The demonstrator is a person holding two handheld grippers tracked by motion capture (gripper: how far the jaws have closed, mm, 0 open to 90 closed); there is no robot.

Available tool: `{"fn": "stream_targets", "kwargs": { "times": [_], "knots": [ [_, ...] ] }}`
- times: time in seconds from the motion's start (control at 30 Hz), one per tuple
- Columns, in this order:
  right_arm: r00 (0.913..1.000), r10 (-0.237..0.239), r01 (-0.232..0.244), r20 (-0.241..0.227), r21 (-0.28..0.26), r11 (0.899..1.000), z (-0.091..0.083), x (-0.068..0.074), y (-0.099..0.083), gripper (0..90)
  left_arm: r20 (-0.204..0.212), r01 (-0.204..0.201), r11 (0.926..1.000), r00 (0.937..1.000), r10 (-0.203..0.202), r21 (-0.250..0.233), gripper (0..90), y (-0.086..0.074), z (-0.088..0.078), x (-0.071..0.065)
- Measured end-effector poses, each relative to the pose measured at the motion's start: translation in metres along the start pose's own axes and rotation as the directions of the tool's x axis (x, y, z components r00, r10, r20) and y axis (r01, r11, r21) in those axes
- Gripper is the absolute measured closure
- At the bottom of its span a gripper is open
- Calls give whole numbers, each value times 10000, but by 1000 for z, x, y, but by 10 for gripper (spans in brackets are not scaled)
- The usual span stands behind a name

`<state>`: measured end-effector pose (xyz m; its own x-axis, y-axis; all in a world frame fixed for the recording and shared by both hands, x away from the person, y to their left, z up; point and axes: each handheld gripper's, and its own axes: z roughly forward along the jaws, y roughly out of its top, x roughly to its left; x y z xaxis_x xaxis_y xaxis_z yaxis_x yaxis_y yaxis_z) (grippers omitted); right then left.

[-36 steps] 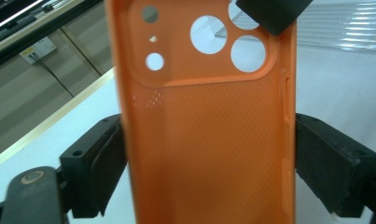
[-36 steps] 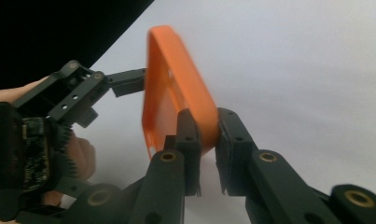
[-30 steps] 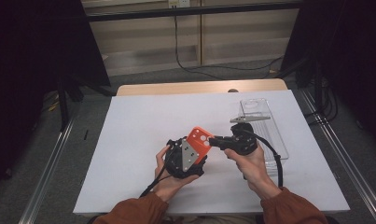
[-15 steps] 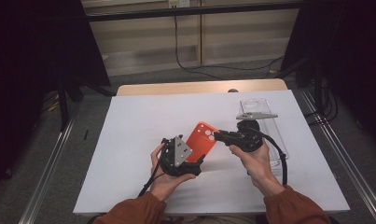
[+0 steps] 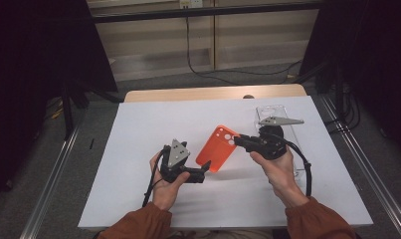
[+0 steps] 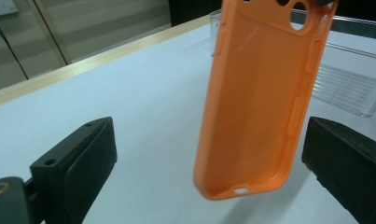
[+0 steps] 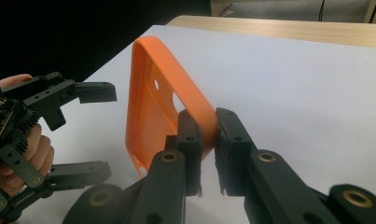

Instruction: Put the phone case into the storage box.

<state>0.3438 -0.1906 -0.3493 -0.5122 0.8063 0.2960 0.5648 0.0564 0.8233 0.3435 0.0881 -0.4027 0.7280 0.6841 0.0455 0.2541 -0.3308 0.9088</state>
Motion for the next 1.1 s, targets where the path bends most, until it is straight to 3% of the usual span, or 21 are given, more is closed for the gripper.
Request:
{"fn": "stream_targets", "kwargs": {
  "times": [0.13, 0.23, 0.37, 0.57, 0.67, 0.87, 1.0, 1.1],
  "knots": [
    [9999, -41, 42, 115, -39, 10000, -1, -3, 0, 804, 273, 353, 9990, 9990, -346, -279, 41, -3, -2, 4],
    [9999, -142, 142, 89, -53, 9999, -3, -4, 1, 804, -20, 226, 9988, 9997, -227, -440, 45, -4, -3, 7],
    [9982, -563, 565, 211, -105, 9983, -6, -3, 3, 804, -12, 134, 9987, 9999, -134, -487, 47, -7, -8, 8],
    [9964, -808, 811, 247, -147, 9966, -9, -4, 5, 804, -225, 262, 9973, 9994, -278, -682, 49, -9, -18, 10],
    [9965, -797, 802, 270, -149, 9967, -10, -7, 5, 804, -156, 312, 9969, 9994, -324, -721, 51, -12, -22, 14],
    [9964, -759, 769, 382, -235, 9968, -13, -13, 6, 804, -410, 528, 9956, 9976, -561, -779, 50, -17, -29, 21],
    [9961, -757, 774, 448, -387, 9962, -18, -17, 8, 804, -141, 899, 9929, 9957, -913, -774, 48, -19, -34, 25],
    [9955, -807, 830, 489, -475, 9954, -21, -19, 10, 804, -247, 842, 9930, 9959, -866, -832, 46, -21, -37, 27]
  ]
}}
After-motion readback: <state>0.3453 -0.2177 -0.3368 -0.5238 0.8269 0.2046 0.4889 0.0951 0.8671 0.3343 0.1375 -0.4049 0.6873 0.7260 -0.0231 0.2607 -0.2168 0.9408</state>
